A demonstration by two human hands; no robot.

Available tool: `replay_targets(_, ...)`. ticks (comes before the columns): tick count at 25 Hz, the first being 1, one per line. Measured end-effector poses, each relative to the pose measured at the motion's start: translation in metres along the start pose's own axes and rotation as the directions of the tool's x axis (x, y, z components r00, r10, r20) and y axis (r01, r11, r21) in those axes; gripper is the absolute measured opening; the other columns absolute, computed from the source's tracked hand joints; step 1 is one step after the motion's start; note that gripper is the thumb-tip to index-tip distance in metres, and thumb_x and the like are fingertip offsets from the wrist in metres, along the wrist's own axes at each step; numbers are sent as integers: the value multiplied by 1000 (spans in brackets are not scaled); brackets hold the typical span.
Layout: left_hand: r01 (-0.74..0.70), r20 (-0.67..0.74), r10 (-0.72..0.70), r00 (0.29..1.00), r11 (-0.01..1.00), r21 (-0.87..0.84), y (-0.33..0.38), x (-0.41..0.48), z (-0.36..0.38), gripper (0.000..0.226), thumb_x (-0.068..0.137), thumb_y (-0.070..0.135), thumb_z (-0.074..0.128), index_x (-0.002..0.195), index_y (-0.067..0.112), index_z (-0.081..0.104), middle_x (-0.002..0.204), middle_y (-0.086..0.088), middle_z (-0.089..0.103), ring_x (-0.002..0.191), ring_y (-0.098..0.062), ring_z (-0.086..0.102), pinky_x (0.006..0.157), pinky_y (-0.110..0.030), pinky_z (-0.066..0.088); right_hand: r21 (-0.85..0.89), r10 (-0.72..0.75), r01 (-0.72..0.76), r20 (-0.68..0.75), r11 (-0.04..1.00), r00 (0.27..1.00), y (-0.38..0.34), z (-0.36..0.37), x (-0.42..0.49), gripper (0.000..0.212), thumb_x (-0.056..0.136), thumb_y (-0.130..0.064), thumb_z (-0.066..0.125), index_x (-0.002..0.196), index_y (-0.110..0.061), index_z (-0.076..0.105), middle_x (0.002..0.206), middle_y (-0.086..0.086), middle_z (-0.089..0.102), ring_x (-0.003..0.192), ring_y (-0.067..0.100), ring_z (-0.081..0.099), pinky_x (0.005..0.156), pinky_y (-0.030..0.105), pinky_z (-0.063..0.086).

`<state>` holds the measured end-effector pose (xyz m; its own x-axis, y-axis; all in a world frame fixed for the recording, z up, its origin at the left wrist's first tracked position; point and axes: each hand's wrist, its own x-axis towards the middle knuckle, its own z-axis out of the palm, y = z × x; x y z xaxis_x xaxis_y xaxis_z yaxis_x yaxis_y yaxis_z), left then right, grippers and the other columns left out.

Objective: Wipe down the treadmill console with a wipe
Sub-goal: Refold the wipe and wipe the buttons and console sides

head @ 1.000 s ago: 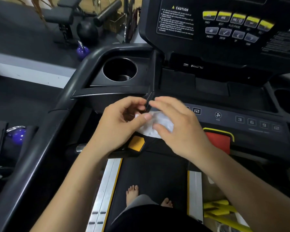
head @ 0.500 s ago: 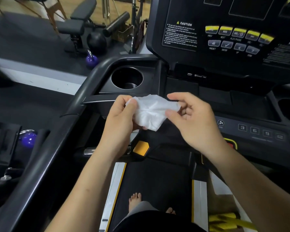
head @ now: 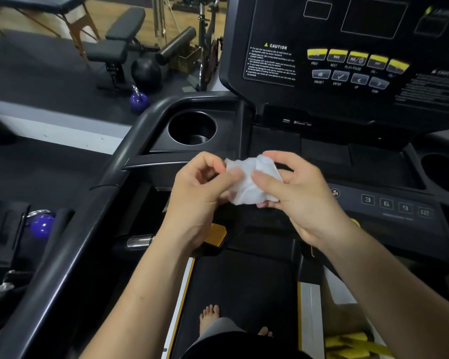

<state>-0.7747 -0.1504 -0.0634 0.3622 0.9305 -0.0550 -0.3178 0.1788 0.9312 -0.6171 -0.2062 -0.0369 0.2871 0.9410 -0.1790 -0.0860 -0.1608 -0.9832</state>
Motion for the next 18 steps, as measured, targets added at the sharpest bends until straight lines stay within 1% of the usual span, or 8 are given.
replay_targets(2, -29, -90, 26, 996, 999, -35, 1, 2, 1, 25, 85, 9, 68, 69, 18, 50, 69, -13, 49, 63, -19, 53, 64, -31, 53, -20, -54, 54, -21, 998, 998, 0, -3, 0, 51, 81, -3, 74, 123, -26, 56, 103, 6, 74, 89, 21, 73, 71, 31, 59)
replay_targets(4, -41, -151, 23, 988, 992, -119, 2, 3, -2, 24, 91, 7, 64, 74, 16, 49, 74, -15, 62, 66, -23, 66, 65, -31, 55, 1, -86, 86, -11, 996, 996, -3, -9, 0, 62, 82, 5, 69, 131, -29, 50, 103, 7, 74, 94, 22, 72, 80, 35, 59)
replay_targets(7, 97, 8, -97, 995, 994, -47, 4, 2, -1, 16, 89, 26, 68, 91, 13, 61, 91, -15, 71, 80, -27, 71, 72, -40, 59, -19, -114, 116, 105, 993, 988, -2, -9, 1, 82, 82, 17, 59, 141, -35, 37, 102, 10, 74, 99, 24, 70, 91, 39, 55)
replay_targets(8, 118, 61, -122, 991, 991, 71, 3, 0, 2, 21, 87, 28, 71, 95, 9, 66, 92, -19, 69, 83, -28, 69, 76, -42, 59, 6, -123, 124, 162, 992, 979, -1, -7, 1, 88, 81, 21, 54, 143, -38, 33, 103, 12, 74, 101, 25, 70, 91, 38, 54)
replay_targets(10, 47, 38, -57, 998, 973, 224, 2, -1, 8, 26, 87, 24, 72, 96, 0, 69, 88, -30, 65, 79, -28, 63, 74, -40, 56, 29, -151, 148, 232, 989, 961, -3, -5, 0, 99, 79, 24, 50, 142, -49, 26, 103, 13, 73, 100, 29, 70, 86, 39, 53)
replay_targets(13, -30, -93, 42, 995, 992, 124, 6, 0, 8, 21, 94, 20, 65, 81, 4, 70, 80, -22, 64, 70, -23, 59, 64, -28, 52, -27, -166, 178, 239, 984, 957, -5, -10, 1, 105, 75, 22, 55, 137, -57, 25, 112, 6, 71, 102, 26, 68, 78, 49, 51)
replay_targets(15, -34, -96, 38, 995, 998, 47, 7, 2, 4, 20, 96, 15, 61, 77, 16, 68, 79, -12, 66, 70, -20, 62, 63, -27, 53, -71, -145, 162, 203, 984, 968, -5, -13, 0, 97, 69, 15, 66, 138, -46, 35, 112, 1, 69, 103, 19, 68, 82, 47, 57)
replay_targets(18, -73, 34, 71, 997, 996, 59, 10, 1, 5, 16, 88, 1, 60, 88, 15, 66, 67, -4, 62, 60, -13, 59, 57, -26, 50, 20, -84, 82, 137, 996, 987, -6, -12, 2, 54, 74, -1, 69, 121, -26, 59, 103, 4, 73, 96, 22, 70, 85, 49, 57)
